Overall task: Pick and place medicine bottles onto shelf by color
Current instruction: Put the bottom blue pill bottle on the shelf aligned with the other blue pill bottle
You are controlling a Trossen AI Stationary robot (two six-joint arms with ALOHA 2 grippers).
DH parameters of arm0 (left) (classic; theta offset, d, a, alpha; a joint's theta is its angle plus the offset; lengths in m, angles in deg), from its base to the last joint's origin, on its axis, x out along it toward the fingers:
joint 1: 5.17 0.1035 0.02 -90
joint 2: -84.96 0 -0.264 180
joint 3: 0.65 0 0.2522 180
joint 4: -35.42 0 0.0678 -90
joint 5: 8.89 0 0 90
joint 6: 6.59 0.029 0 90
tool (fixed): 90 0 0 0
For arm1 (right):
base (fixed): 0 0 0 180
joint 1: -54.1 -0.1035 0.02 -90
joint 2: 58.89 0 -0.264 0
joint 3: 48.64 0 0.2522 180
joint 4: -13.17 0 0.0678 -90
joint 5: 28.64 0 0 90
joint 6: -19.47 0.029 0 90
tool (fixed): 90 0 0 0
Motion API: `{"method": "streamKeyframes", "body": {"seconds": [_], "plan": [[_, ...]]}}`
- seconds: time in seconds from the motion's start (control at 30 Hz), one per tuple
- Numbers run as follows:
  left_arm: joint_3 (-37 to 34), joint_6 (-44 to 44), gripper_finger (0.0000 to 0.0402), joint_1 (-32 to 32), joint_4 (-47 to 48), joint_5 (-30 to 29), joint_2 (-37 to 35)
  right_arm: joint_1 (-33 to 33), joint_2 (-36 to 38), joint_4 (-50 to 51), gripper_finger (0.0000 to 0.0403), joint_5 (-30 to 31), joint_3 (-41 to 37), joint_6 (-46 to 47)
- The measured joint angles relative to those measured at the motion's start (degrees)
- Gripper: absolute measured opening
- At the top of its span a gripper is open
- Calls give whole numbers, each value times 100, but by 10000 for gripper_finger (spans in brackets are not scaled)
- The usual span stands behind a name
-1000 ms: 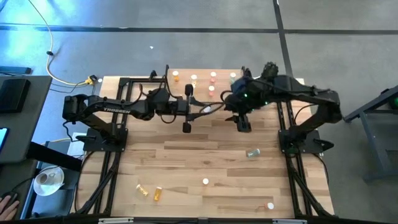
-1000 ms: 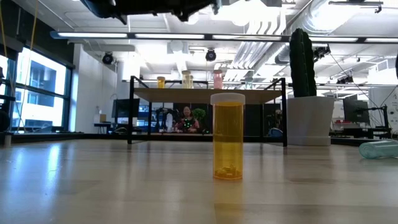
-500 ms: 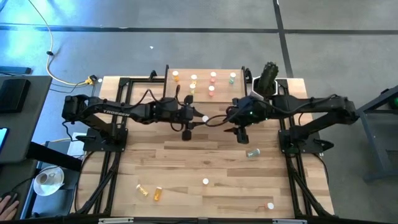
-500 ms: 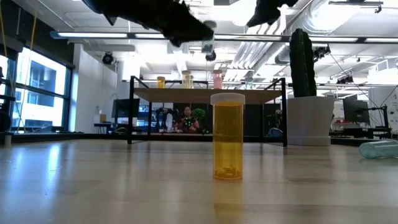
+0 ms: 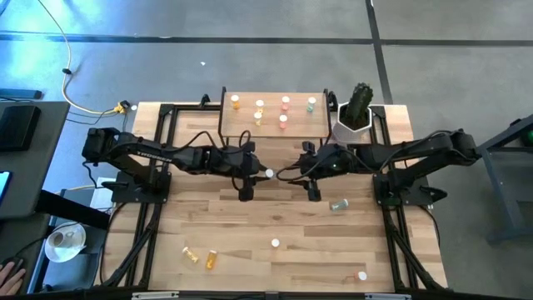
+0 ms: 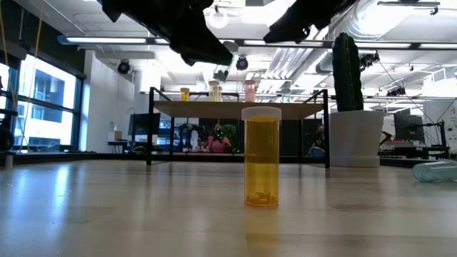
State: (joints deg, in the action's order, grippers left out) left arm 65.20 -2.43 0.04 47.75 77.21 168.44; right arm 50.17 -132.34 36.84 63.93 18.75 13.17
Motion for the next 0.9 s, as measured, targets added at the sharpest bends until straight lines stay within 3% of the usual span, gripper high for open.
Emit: {"method": "streamKeyframes", "body": {"seconds": [0.43,0.9], "plan": [[0,-206,106,-202,-14,-13,293,12,-282,-2765,194,33,-1124,7],[-4,-54,106,-303,-562,-443,621,14,-1169,-3535,194,31,-1139,-10]]}}
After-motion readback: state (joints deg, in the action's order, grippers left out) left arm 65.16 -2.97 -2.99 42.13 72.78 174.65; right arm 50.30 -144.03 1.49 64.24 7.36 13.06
